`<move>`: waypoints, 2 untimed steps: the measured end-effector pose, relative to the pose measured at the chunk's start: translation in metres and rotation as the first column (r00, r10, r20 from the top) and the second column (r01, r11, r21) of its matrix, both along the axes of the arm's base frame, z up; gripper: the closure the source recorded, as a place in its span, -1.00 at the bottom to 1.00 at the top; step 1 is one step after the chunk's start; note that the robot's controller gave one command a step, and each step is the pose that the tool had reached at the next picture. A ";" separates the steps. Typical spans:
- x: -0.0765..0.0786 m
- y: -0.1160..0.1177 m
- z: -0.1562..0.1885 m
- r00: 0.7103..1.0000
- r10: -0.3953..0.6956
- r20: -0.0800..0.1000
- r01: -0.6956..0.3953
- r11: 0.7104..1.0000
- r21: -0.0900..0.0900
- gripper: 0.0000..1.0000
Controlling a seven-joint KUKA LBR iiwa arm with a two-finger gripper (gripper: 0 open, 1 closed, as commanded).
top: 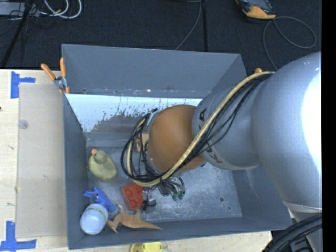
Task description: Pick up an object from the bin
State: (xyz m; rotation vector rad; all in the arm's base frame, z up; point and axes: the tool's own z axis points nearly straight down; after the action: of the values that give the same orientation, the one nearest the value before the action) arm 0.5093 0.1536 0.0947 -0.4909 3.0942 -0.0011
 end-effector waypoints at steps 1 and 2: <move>0.003 0.004 0.027 1.000 0.005 -0.002 -0.005 1.000 0.000 1.00; 0.004 0.003 0.095 0.999 0.034 -0.001 -0.034 0.999 0.000 1.00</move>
Offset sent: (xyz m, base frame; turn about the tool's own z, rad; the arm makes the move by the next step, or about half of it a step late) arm 0.0042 0.0022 0.0960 -0.0345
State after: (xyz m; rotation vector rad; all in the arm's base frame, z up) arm 0.5135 0.1563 0.1901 -0.5438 3.0860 -0.0010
